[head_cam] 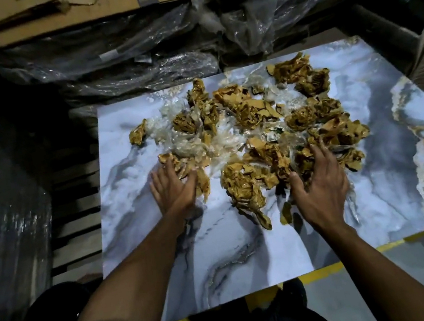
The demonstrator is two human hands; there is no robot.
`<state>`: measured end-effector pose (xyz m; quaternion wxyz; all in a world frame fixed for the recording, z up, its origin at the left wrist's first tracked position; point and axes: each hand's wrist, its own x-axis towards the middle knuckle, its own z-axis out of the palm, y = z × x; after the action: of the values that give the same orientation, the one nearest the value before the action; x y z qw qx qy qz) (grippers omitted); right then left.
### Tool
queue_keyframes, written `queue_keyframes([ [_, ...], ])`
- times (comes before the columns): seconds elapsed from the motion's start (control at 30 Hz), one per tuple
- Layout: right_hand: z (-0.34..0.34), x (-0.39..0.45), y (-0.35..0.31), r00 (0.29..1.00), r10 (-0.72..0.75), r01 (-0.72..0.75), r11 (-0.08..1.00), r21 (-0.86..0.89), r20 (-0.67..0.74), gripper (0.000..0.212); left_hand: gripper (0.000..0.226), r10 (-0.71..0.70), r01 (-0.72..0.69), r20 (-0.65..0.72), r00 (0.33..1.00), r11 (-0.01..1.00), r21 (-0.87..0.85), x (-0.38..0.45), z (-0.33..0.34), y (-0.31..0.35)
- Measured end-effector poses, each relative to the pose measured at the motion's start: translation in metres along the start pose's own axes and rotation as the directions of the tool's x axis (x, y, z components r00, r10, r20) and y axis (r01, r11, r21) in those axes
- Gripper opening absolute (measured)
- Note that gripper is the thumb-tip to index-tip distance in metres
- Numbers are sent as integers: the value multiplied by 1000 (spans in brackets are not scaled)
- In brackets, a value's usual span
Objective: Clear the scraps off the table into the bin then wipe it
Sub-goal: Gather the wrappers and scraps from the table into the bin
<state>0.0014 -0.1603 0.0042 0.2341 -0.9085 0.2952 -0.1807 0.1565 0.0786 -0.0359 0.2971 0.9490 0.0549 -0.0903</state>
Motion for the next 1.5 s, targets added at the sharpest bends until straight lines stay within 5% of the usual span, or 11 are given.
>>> queue_keyframes([
  [0.27, 2, -1, 10, 999, 26, -26, 1000, -6, 33, 68, 60, 117, -115, 51, 992, 992, -44, -10, 17, 14],
  [0.43, -5, 2, 12, 999, 42, -41, 996, 73, -14, 62, 65, -11, -54, -219, 976, 956, -288, 1, 4, 20],
  [0.53, -16, 20, 10, 994, -16, 30, 991, 129, -109, 58, 67, 2, -34, -122, 993, 964, -262, 19, 3, 26],
  [0.67, -31, 76, -1, 979, -95, 126, 977, 173, -178, 48, 65, 94, -90, 16, 995, 979, -183, 31, 15, 38],
  [0.9, -45, 231, -2, 962, -177, 243, 906, 346, -210, 30, 78, 62, -81, -98, 993, 976, -203, 21, 32, 61],
  [1.0, -30, 299, 13, 986, -152, 167, 935, 314, -71, 46, 78, 29, -59, -145, 989, 976, -211, 21, 35, 63],
  [1.07, -13, 335, 20, 980, -168, 151, 978, 146, 112, 52, 73, 6, -42, -171, 985, 978, -205, 23, 37, 67],
  [1.23, 32, 391, 38, 833, -170, 213, 977, -22, 526, 63, 70, 28, -67, -204, 978, 980, -186, 24, 41, 74],
  [1.4, 51, 399, 29, 692, -243, 214, 968, 129, 680, 54, 69, 2, -55, -214, 977, 969, -242, 22, 45, 78],
  [1.5, 53, 386, 23, 659, -258, 301, 951, 66, 706, 57, 66, -12, -43, -210, 978, 966, -256, 23, 47, 76],
])
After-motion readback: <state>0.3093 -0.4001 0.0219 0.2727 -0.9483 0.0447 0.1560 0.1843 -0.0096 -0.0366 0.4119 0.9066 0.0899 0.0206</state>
